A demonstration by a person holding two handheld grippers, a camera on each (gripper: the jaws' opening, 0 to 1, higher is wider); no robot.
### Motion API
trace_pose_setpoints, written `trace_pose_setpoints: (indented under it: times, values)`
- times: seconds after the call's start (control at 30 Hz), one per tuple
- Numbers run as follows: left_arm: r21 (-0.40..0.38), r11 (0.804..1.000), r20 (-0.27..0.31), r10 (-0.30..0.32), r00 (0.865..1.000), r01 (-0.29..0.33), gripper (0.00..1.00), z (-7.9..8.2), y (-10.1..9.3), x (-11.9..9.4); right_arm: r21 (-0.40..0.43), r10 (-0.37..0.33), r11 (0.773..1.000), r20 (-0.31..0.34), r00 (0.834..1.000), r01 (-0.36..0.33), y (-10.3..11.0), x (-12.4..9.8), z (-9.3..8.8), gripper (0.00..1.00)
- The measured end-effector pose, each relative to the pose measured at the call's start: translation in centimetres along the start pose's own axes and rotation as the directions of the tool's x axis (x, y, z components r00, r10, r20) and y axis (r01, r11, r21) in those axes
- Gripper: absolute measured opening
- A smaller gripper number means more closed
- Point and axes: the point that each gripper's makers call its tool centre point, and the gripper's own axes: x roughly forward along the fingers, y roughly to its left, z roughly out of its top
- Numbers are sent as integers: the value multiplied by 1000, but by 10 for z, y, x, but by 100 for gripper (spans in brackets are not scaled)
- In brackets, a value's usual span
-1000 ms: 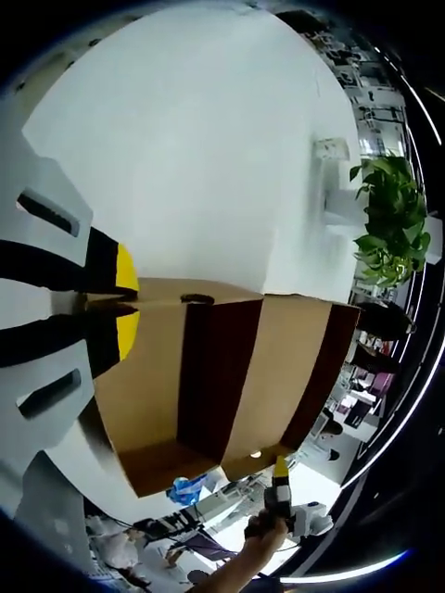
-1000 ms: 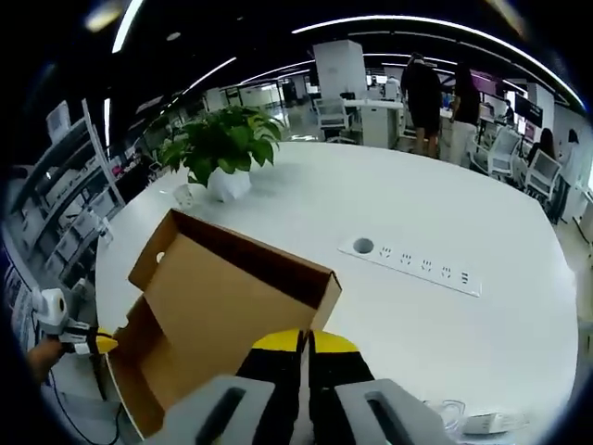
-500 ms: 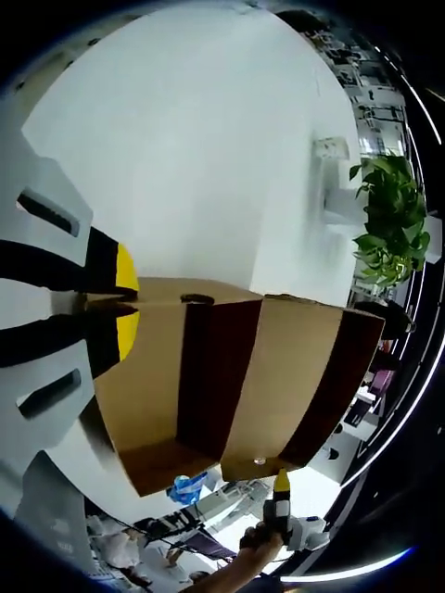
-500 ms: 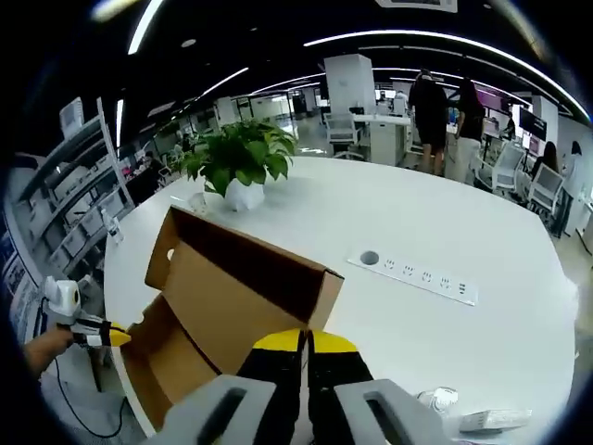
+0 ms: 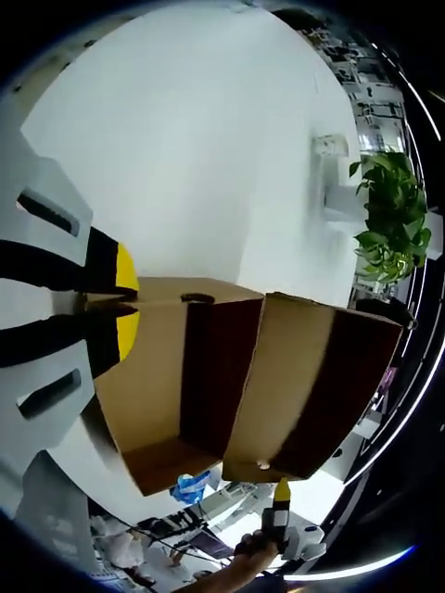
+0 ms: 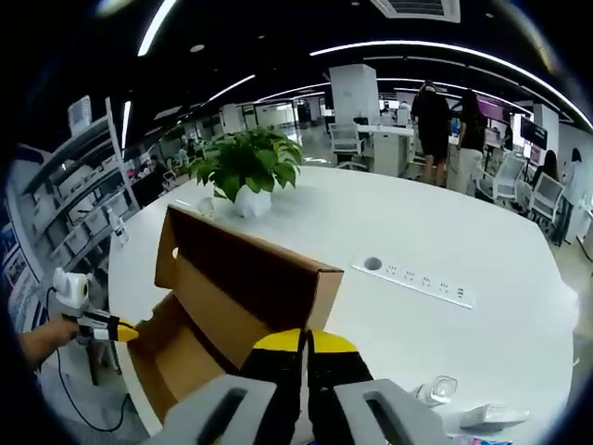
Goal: Operate the shoe box by opening the lid, removing the specified soft item, and placing it in the target area until the item is outside and the box remains undamaged.
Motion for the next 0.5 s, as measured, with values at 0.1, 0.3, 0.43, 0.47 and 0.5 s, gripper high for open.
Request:
trace_pose_setpoints:
  times: [0.1,0.3,0.43,0.47,0.5]
  values:
    - [0,1000,-1,-2,1000,2,4,0,0,0,0,2,1000,9,1000,-2,7,-7,-3,0]
    - [-2,1000,-3,-8,1000,8,4,0,0,-1,-9,3,1000,31,1000,-2,14,-17,-6,0]
    - [-12,1000,0,-14,1000,14,4,0,-1,-1,-1,6,1000,47,999,-6,18,-23,-8,0]
    - [-13,1000,1,-15,1000,15,4,0,-1,-2,4,8,1000,49,999,-9,17,-22,-8,0]
    - [-14,1000,2,-15,1000,15,4,0,-1,-2,5,11,1000,52,999,-11,18,-23,-8,0]
